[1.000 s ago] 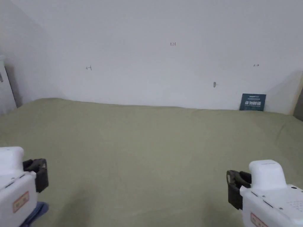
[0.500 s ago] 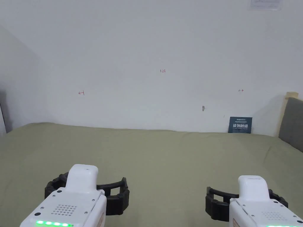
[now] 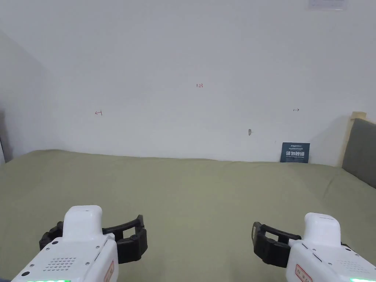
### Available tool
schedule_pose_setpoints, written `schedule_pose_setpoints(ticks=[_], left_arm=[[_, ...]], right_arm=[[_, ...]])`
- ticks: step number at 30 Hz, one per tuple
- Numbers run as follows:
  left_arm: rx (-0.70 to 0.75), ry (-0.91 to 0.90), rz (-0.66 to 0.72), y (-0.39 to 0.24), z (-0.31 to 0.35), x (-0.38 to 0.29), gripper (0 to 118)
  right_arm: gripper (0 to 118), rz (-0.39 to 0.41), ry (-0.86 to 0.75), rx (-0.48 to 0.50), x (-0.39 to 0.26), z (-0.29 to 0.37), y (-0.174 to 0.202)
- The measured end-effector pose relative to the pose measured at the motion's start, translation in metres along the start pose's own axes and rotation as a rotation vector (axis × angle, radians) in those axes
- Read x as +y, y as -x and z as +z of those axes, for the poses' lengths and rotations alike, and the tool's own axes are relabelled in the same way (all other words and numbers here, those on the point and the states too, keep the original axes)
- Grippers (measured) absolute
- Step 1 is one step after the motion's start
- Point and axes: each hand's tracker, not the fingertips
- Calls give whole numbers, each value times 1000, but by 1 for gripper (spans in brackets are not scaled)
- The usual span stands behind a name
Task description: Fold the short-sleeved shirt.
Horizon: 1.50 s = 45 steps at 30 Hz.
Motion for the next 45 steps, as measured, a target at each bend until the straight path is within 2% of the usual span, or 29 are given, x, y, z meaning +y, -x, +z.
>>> schedule_pose_setpoints(ticks=[2, 5, 8, 10, 13, 20, 23, 25, 27, 30, 33, 37, 40, 45], left_arm=[[-5, -1, 11, -1, 0, 1, 118], [-29, -7, -24, -4, 2, 0, 118], [-37, -7, -40, -7, 4, 2, 118], [-66, -14, -28, -7, 6, 3, 118], [-87, -17, -21, -8, 6, 5, 118], [-83, -27, -8, -5, 10, 9, 118], [-78, -25, 2, -2, 11, 9, 118], [-73, -20, 6, 0, 11, 9, 118], [-72, -19, 7, 2, 11, 10, 118], [-60, -8, -1, 2, 11, 12, 118], [-57, -13, -41, 2, 11, 15, 118], [-46, -24, -37, 4, 11, 21, 118], [-57, -27, -11, 7, 11, 24, 118], [-47, -21, -42, 7, 11, 23, 118]], right_arm=[[118, -27, 27, -44, 5, -4, 3], [118, -19, 68, -53, 4, -6, 3], [118, 8, 36, -33, -2, -2, 4], [118, 54, 17, -12, -2, 1, 6], [118, 53, 20, -1, 1, 4, 9], [118, -45, -166, 46, 20, 33, 9], [118, -162, -120, 124, 28, 33, 0], [118, -204, -75, 164, 31, 28, -8], [118, -186, -82, 146, 30, 27, -9], [118, -80, -99, 115, 31, 25, -9], [118, 16, -77, 44, 33, 21, -4], [118, 75, -97, -53, 35, 21, 4], [118, 58, -116, -44, 34, 24, 2], [118, -60, -39, 43, 34, 22, -10]])
